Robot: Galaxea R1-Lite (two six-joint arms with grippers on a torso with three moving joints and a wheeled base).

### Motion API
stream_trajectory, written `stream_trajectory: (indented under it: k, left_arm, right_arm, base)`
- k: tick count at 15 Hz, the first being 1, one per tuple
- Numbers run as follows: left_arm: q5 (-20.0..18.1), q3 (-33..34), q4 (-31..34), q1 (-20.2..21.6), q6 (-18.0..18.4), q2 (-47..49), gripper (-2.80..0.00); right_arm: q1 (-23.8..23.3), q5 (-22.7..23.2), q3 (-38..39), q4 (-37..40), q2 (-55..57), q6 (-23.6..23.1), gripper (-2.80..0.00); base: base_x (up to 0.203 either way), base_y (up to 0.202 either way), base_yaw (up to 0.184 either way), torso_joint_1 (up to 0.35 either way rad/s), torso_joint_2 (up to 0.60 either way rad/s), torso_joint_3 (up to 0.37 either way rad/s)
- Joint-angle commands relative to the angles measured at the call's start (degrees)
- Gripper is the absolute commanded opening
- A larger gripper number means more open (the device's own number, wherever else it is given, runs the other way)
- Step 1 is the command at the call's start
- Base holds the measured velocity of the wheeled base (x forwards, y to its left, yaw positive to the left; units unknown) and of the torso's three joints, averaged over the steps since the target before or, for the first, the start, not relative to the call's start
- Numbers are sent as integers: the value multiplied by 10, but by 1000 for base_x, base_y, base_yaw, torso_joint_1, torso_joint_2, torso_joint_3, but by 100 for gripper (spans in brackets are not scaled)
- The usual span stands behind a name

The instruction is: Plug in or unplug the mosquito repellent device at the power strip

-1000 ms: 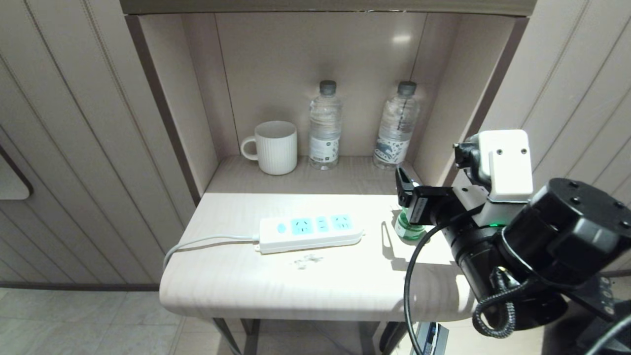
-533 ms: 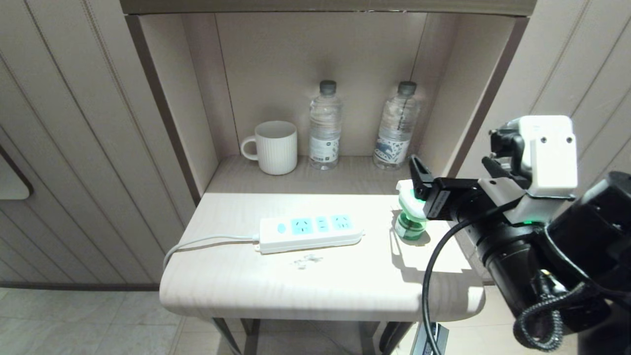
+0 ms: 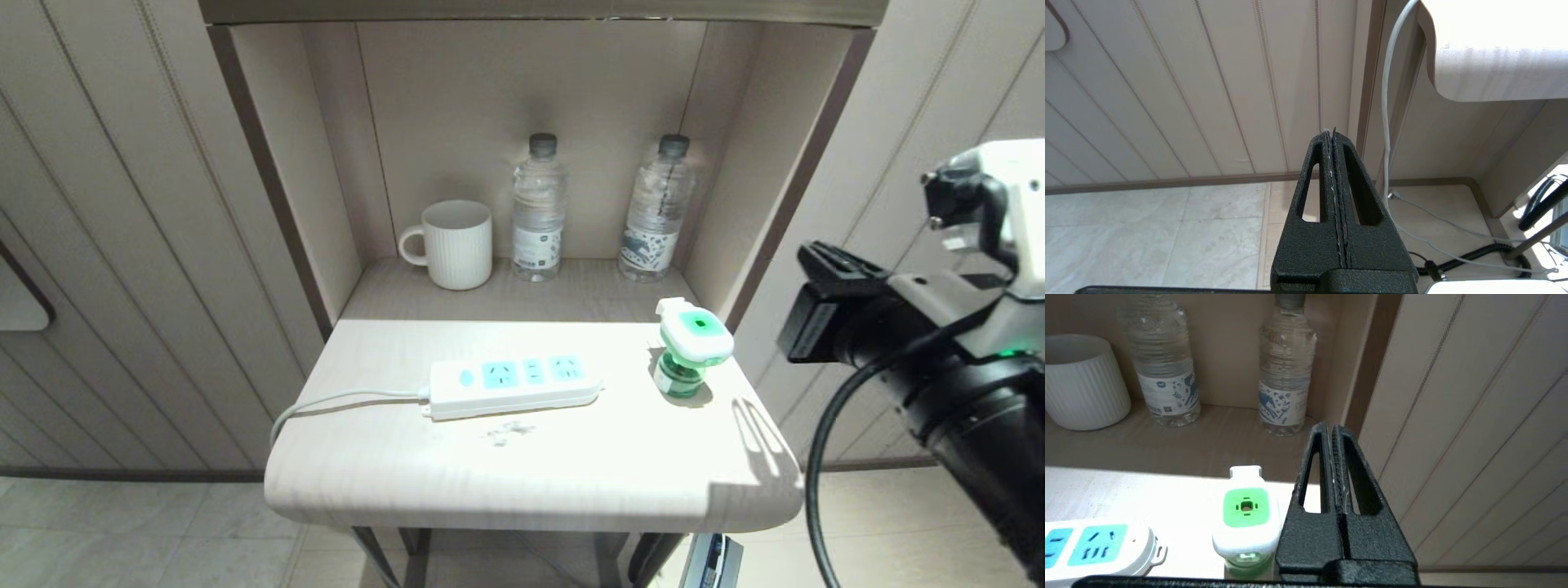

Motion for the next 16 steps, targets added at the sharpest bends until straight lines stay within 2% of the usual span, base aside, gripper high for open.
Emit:
stream_trajectory:
  k: [1, 3, 5, 7, 9, 12, 16]
  left_arm:
    - [0, 0, 0, 0, 0, 0, -280]
    - [0, 0, 0, 0, 0, 0, -280]
    - [0, 0, 0, 0, 0, 0, -280]
    - [0, 0, 0, 0, 0, 0, -280]
    - [0, 0, 0, -1, 0, 0, -280]
    - [0, 0, 0, -1, 0, 0, -280]
    - [0, 0, 0, 0, 0, 0, -280]
  right_arm:
    - [-27, 0, -10, 58, -81, -9, -280]
    - [-62, 7, -24, 138, -150, -17, -280]
    - [-105, 30, -47, 262, -227, -18, -280]
    - [-203, 87, -66, 387, -304, -14, -280]
    - [-286, 158, -57, 471, -383, -1, -280]
    - [-384, 254, 68, 530, -489, 18, -280]
    - [-430, 328, 203, 545, -617, 42, -280]
  base:
    - [0, 0, 0, 0, 0, 0]
    - [0, 0, 0, 0, 0, 0]
    - [0, 0, 0, 0, 0, 0]
    - [0, 0, 0, 0, 0, 0]
    - [0, 0, 0, 0, 0, 0]
    - [0, 0, 0, 0, 0, 0]
    - [0, 0, 0, 0, 0, 0]
